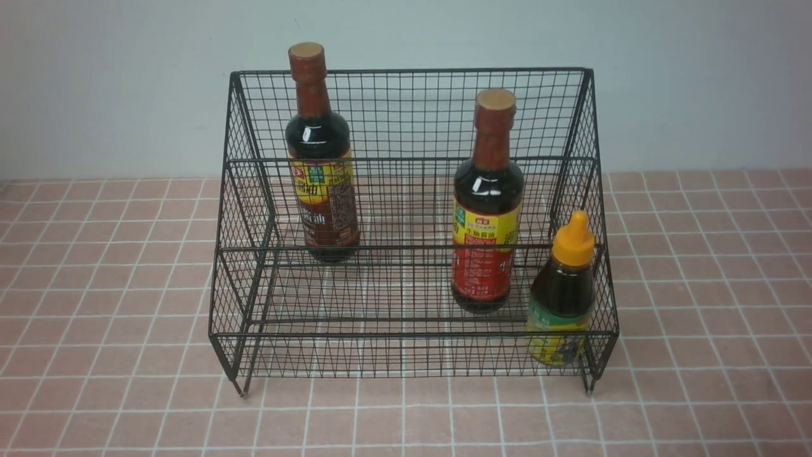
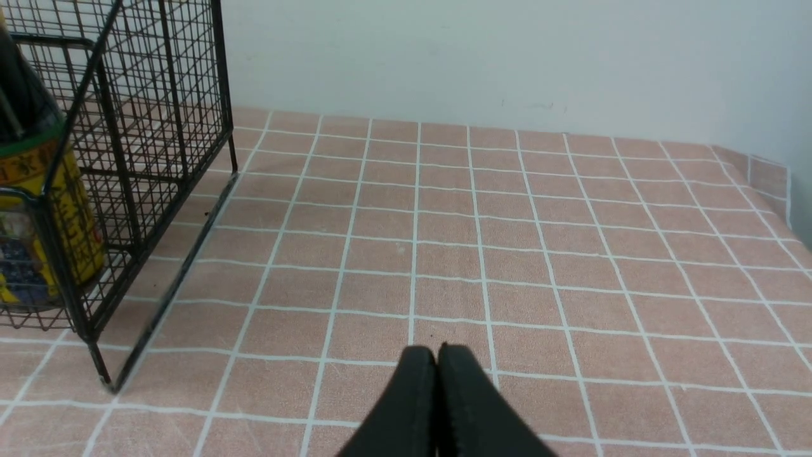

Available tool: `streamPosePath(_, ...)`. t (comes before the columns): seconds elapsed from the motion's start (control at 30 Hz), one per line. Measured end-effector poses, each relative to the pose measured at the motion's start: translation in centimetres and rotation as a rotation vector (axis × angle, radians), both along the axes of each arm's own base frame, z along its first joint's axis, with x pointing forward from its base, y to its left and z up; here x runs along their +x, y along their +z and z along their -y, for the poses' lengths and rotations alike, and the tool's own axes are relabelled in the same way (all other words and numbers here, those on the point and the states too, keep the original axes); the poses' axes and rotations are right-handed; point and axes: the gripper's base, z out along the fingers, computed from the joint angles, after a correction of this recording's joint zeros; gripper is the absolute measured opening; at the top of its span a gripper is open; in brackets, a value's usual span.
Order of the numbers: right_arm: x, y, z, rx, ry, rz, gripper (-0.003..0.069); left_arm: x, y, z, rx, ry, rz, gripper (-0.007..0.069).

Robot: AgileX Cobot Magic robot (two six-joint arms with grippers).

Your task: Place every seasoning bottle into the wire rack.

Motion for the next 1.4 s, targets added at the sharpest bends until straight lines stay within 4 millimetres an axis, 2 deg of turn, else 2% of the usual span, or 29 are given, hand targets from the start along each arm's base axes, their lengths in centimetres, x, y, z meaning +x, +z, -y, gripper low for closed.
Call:
streamPosePath(0.07, 0.0, 0.0, 0.0, 0.0, 0.0, 0.0, -0.0015, 0.4, -4.4, -0.1, 0.003, 0.037, -0.017, -0.0007)
streamPosePath(0.23, 0.0, 0.0, 0.0, 0.0, 0.0, -0.001, -0.0015, 1.5, -12.0, -0.1, 0.017, 0.075, -0.124, -0.0007)
streamPosePath(0.33, 0.0, 0.0, 0.0, 0.0, 0.0, -0.001, -0.0015, 1.6, -13.6, -0.1, 0.023, 0.078, -0.171, -0.0007)
streamPosePath(1.4, 0.0, 0.0, 0.0, 0.0, 0.0, -0.001, -0.0015, 1.6, -14.0, -0.1, 0.027, 0.078, -0.204, -0.0007)
